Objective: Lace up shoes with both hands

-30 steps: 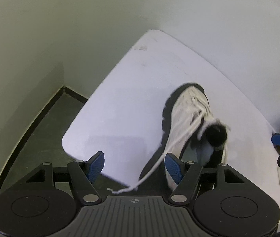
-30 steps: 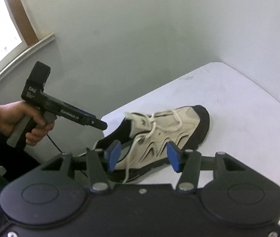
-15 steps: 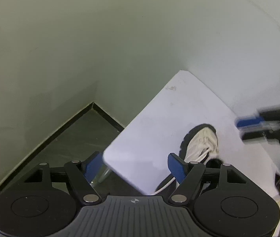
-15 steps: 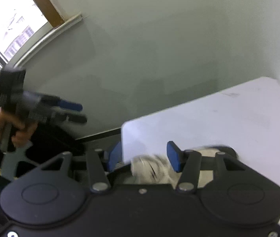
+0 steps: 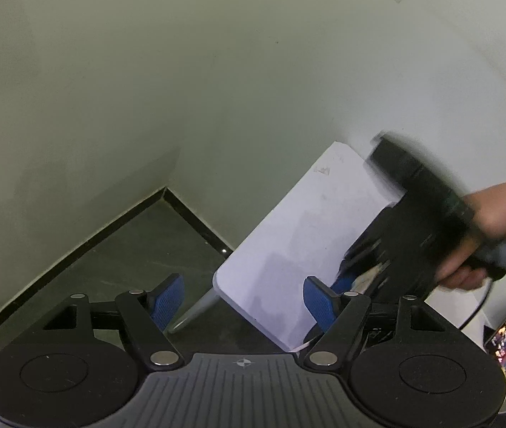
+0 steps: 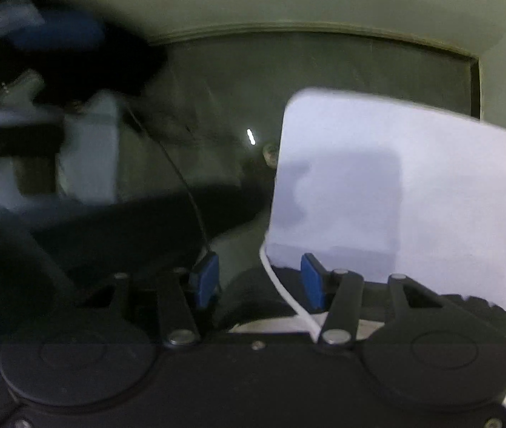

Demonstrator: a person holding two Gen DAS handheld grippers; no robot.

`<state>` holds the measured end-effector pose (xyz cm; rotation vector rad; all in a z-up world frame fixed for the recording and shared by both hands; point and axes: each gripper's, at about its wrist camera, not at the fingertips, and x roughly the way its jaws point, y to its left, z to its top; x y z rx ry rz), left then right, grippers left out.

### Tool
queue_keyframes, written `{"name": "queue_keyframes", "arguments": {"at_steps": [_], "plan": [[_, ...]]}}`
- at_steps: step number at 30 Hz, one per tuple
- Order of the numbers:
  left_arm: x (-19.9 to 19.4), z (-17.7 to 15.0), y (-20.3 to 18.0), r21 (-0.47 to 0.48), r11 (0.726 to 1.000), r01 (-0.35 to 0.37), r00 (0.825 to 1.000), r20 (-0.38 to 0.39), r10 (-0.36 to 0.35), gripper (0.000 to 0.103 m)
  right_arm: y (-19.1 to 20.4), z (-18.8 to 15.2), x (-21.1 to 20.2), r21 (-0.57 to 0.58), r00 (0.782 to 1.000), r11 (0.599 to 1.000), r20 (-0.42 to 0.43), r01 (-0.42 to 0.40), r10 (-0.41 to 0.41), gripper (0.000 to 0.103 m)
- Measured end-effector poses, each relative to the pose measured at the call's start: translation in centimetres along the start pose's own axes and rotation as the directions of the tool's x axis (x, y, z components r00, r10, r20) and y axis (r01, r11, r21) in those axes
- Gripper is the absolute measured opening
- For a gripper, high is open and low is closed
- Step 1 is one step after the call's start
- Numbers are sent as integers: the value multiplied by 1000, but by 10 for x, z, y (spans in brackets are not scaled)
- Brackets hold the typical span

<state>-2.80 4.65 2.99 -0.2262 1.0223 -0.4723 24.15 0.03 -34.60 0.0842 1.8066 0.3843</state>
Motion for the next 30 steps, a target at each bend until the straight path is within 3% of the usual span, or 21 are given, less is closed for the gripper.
{"name": "queue_keyframes", "arguments": {"at_steps": [3,4,5,6,9,11,16,17,20,22,24,26,30], "plan": [[3,4,3,22,1000,3,1000,-5,-3,68,8,0,11,-17,998,998,-18,67,-67,33],[4,7,4,25,1000,4,1000,-5,-4,69,8,-2,9,-12,997,997,-3,77,-77,14],[5,10,4,27,1000,5,1000,-5,-4,68,8,-4,7,-7,996,996,13,87,-87,1],[5,11,5,28,1000,6,1000,-4,-5,68,7,-6,4,-2,995,995,29,97,-97,0],[10,21,3,34,999,17,1000,7,-17,68,-14,-25,-26,99,974,982,150,158,-172,0],[11,26,0,39,999,27,999,16,-27,68,-48,-53,-62,283,916,929,252,238,-311,0],[21,37,-8,42,998,55,998,24,-56,68,-101,-106,-100,583,815,761,272,283,-512,2],[23,39,-10,44,997,64,998,24,-65,68,-107,-116,-102,613,807,738,263,284,-529,10],[27,42,-13,64,995,72,997,24,-74,68,-111,-136,-102,678,781,691,281,249,-557,17],[29,43,-12,69,995,73,997,25,-75,68,-109,-143,-106,699,764,685,322,206,-559,21],[31,43,-7,57,996,72,997,22,-73,68,-105,-141,-108,685,753,705,363,184,-549,31],[32,43,-2,49,996,72,997,16,-73,68,-101,-139,-109,665,740,729,404,165,-537,33],[33,39,5,48,996,71,997,-7,-71,68,-99,-124,-106,567,718,797,463,211,-519,36]]}}
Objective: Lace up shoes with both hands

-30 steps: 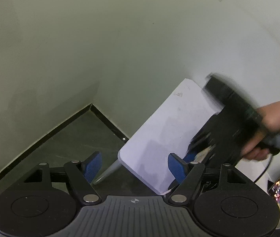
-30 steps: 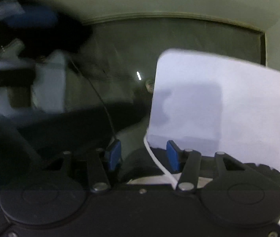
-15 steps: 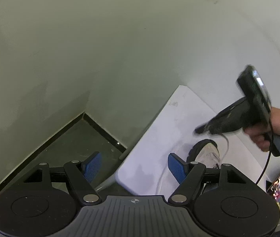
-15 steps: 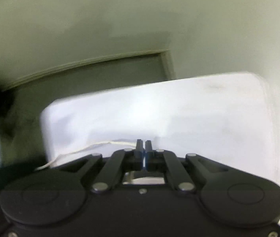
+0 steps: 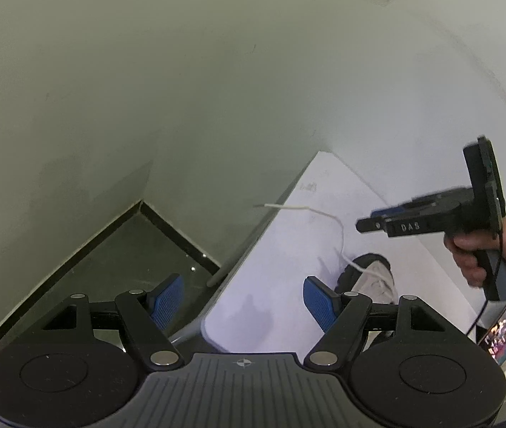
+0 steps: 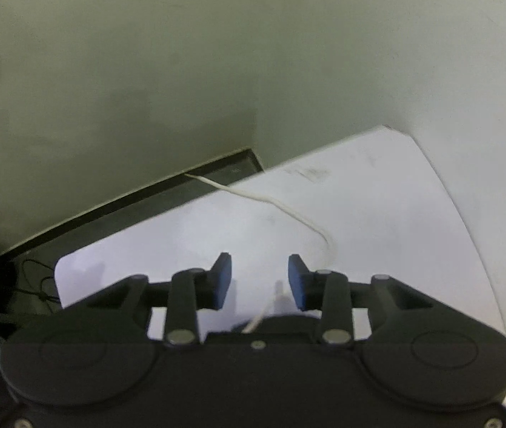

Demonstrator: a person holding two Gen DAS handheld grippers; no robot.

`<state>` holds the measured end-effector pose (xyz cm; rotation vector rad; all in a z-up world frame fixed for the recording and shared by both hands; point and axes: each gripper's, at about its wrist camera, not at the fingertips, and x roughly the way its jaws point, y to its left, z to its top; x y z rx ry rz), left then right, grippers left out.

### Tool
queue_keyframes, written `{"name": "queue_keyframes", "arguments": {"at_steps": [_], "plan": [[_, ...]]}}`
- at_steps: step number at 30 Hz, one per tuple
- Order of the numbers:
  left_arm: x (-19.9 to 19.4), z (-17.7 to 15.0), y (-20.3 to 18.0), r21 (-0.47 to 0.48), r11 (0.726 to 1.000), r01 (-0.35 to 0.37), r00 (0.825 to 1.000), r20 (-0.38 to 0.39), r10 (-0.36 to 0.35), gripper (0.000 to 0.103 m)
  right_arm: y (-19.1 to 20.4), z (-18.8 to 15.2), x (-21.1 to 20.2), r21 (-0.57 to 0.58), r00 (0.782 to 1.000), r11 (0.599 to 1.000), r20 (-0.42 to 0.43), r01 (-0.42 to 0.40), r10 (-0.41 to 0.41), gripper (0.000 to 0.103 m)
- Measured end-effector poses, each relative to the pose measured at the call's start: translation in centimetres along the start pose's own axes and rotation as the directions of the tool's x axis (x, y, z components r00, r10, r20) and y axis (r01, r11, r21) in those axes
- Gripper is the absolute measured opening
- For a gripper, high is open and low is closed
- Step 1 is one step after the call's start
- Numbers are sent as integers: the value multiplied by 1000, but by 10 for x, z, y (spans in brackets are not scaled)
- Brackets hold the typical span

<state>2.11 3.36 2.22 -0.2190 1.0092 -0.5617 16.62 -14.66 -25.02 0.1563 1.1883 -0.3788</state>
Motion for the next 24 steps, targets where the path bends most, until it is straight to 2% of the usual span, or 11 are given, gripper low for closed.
{"name": "queue_keyframes", "arguments": {"at_steps": [4,6,10,13,16,21,22,23,24], "plan": [[1,-6,9,-14,1000,-2,1000,-25,2,68,20,18,14,-209,999,977,10,-47,50,36],[3,-10,12,-11,1000,-8,999,-43,8,68,29,29,31,-348,996,934,-11,-83,84,36],[-1,-21,13,23,999,-28,997,-66,29,68,32,43,59,-492,992,862,-58,-127,113,35],[-7,-30,15,4,999,-38,997,-72,38,68,38,46,74,-593,990,793,-85,-143,115,33],[-13,-47,13,-43,997,-64,995,-77,60,68,38,47,85,-656,988,739,-97,-154,120,30],[-19,-67,4,-109,989,-98,992,-90,88,68,27,52,89,-643,976,735,-102,-213,194,29],[-20,-71,0,-119,987,-111,991,-93,100,68,25,53,88,-637,972,736,-108,-229,209,19],[-21,-73,-2,-125,986,-114,990,-92,103,68,23,53,87,-628,967,737,-119,-250,227,2],[-21,-74,-5,-133,984,-117,990,-90,106,68,22,51,88,-624,962,734,-129,-268,242,0]]}}
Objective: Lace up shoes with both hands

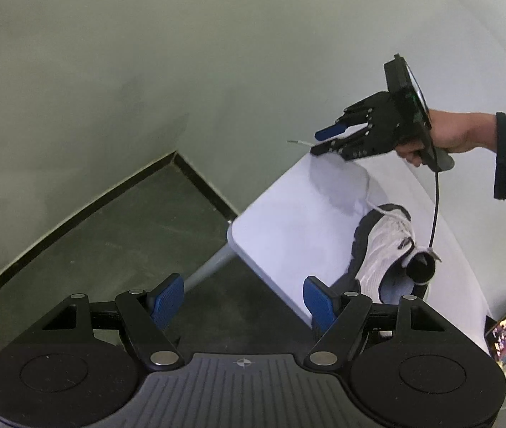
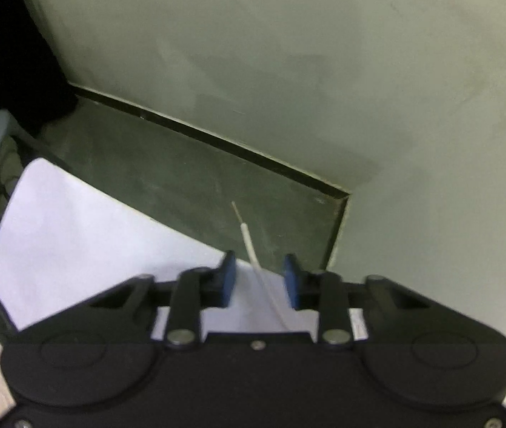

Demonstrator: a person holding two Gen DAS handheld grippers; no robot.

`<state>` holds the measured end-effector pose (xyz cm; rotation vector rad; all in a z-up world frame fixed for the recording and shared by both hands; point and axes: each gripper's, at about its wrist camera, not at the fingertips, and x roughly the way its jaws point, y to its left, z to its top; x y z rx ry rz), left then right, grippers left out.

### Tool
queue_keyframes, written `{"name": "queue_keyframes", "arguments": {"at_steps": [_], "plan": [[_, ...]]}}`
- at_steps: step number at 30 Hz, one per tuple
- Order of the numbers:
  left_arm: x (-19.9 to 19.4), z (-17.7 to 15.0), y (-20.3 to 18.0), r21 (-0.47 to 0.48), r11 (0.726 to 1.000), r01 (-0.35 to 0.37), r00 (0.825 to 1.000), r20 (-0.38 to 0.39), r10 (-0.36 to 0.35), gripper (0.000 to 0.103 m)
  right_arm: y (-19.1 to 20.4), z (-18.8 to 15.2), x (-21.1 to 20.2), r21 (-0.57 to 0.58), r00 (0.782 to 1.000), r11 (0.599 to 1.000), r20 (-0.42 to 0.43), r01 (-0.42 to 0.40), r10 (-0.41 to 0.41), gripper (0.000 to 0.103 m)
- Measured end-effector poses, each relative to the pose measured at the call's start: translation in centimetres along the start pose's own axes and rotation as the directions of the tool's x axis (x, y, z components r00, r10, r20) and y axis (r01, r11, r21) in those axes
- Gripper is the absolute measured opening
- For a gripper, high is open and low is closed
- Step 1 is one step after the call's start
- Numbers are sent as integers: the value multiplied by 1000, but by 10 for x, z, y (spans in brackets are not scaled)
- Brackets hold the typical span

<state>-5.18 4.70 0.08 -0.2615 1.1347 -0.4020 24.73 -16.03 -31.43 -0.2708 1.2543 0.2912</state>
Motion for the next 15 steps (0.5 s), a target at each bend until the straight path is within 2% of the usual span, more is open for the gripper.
{"name": "queue_keyframes", "arguments": {"at_steps": [4,8,11,13,15], "plan": [[2,-3,-24,-19,1000,8,1000,17,-8,68,9,-15,-4,-22,999,999,5,-46,46,0],[6,1,-53,29,999,14,1000,22,-14,68,34,-46,-30,-64,995,995,52,-79,82,0],[9,5,-70,51,998,22,999,27,-23,68,56,-78,-33,-135,997,988,-16,-79,77,0],[11,7,-84,73,997,30,999,26,-32,68,57,-91,-34,-98,998,993,-7,-69,69,0],[12,7,-92,93,995,35,999,24,-38,68,51,-103,-40,4,997,997,17,-72,72,0]]}}
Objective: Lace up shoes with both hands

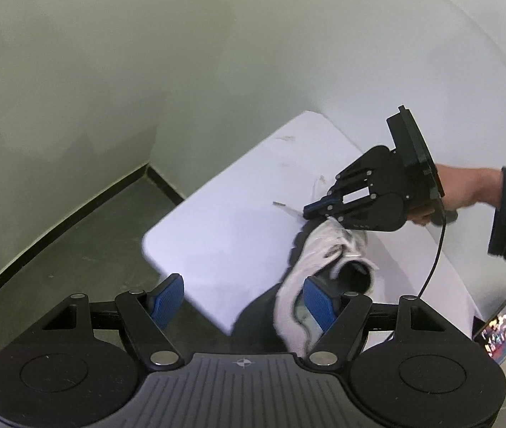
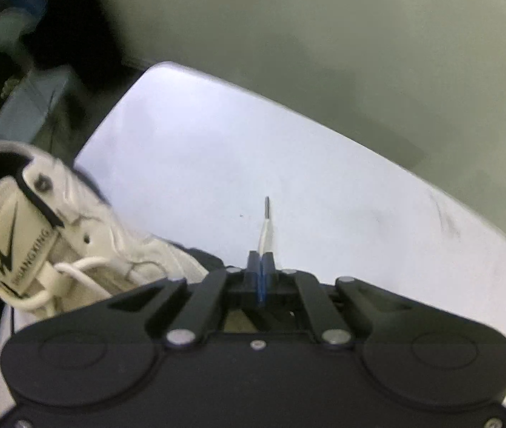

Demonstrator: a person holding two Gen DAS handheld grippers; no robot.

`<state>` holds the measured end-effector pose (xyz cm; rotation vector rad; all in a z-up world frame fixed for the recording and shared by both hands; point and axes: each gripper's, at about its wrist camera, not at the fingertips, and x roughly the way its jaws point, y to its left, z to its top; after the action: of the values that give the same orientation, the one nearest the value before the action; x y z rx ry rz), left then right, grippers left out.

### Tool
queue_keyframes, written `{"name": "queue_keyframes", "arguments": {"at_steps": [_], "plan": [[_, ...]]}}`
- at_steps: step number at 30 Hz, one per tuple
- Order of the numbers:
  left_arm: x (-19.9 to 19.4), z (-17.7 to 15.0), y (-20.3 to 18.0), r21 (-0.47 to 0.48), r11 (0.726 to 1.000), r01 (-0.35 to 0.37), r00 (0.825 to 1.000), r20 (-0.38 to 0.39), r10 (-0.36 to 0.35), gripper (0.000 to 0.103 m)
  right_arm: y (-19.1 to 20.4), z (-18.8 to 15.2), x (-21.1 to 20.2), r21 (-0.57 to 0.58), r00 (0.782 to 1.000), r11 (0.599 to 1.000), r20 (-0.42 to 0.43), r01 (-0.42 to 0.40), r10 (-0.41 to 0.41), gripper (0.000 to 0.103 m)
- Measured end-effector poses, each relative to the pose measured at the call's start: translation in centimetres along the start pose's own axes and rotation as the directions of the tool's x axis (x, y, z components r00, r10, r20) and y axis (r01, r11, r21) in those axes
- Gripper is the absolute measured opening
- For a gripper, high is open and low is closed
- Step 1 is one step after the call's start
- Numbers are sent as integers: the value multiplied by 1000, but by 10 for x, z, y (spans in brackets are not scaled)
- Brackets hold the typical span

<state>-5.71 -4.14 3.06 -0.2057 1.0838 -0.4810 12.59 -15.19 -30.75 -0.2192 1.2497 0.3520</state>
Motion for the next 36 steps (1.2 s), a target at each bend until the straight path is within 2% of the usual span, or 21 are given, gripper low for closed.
{"name": "queue_keyframes", "arguments": {"at_steps": [2,5,8,11,15,17,23,26,36], "plan": [[3,2,-8,24,1000,0,1000,-5,0,68,5,-13,-5,15,1000,1000,-10,4,-3,0],[10,5,-16,34,999,6,1000,-13,-5,68,22,-32,-16,-32,999,999,-37,-17,16,0],[17,9,-26,41,999,13,1000,-17,-13,68,20,-36,-40,-32,998,999,44,-33,34,0],[26,13,-32,24,999,23,999,-25,-22,68,15,-31,-79,-32,984,992,128,-122,125,0],[41,18,-42,30,999,16,999,-47,-14,68,24,-17,-96,-196,963,947,28,-256,266,0],[47,20,-47,24,1000,15,998,-56,-14,68,33,-15,-96,-243,954,925,-8,-293,300,0],[44,18,-51,4,1000,-6,999,-41,6,68,28,-8,-78,-312,941,891,-37,-331,336,0],[43,16,-51,-9,1000,-14,999,-42,13,68,33,-11,-103,-324,936,881,-42,-344,350,0],[44,19,-51,-2,1000,-17,999,-33,16,68,42,-12,-88,-363,931,859,-88,-362,355,0]]}}
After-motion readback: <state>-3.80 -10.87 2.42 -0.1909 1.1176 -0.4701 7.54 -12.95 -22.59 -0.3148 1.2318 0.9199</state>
